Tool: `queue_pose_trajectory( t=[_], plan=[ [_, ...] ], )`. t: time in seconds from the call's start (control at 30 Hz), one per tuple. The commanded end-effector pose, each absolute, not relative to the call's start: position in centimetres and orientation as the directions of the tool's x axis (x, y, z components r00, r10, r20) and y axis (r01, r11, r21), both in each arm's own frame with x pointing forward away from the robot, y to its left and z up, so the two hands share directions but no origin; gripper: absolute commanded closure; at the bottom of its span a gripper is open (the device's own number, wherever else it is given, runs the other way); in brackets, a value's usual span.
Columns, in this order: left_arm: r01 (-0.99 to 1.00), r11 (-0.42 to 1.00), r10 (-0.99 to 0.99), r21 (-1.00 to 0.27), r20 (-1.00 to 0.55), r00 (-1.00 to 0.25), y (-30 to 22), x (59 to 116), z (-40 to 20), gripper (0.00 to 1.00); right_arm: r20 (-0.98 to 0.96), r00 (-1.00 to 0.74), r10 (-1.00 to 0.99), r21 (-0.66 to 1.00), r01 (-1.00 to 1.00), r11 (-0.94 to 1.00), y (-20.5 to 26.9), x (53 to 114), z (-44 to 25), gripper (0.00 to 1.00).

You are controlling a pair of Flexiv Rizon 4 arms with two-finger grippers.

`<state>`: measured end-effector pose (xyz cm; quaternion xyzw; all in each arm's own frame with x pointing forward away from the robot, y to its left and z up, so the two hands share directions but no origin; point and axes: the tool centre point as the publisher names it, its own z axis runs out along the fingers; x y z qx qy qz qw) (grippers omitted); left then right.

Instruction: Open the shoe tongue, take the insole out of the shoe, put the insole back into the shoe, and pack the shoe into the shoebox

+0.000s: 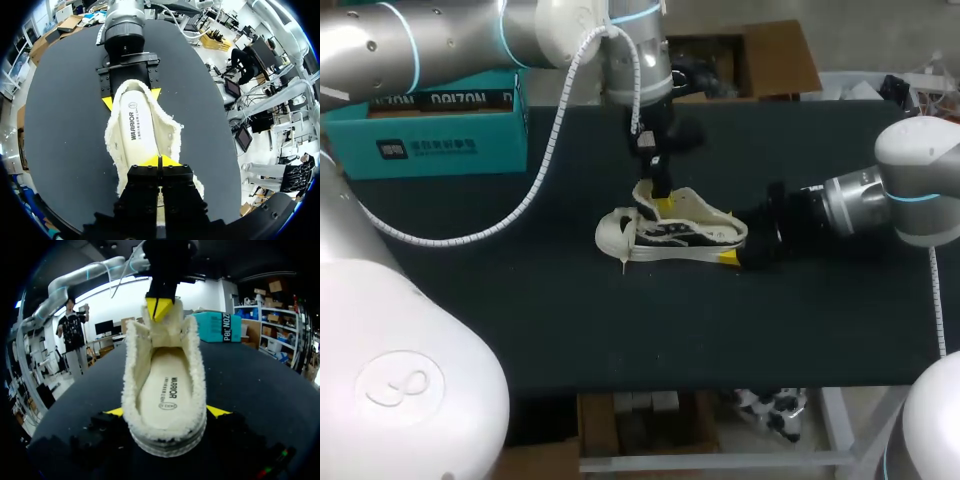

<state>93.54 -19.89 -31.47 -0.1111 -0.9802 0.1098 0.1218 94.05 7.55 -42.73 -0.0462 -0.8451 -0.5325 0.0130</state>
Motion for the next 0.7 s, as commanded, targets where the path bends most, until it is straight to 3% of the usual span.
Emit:
queue_pose_trajectory(
  t=[0.03, 0.7],
  plan=[
    [0.195, 0.953, 0.254, -0.233, 0.259, -0.932, -21.4, 94.7, -33.2, 1.0, 0.072, -0.996, 0.062, 0.9, 0.091, 0.426, 7.4, 94.2, -43.3, 1.0],
    [0.223, 0.965, 0.255, -0.135, 0.317, -0.913, -21.4, 92.0, -37.6, 1.0, 0.072, -0.996, 0.062, 0.9, 0.091, 0.426, 7.4, 94.2, -43.3, 1.0]
  ],
)
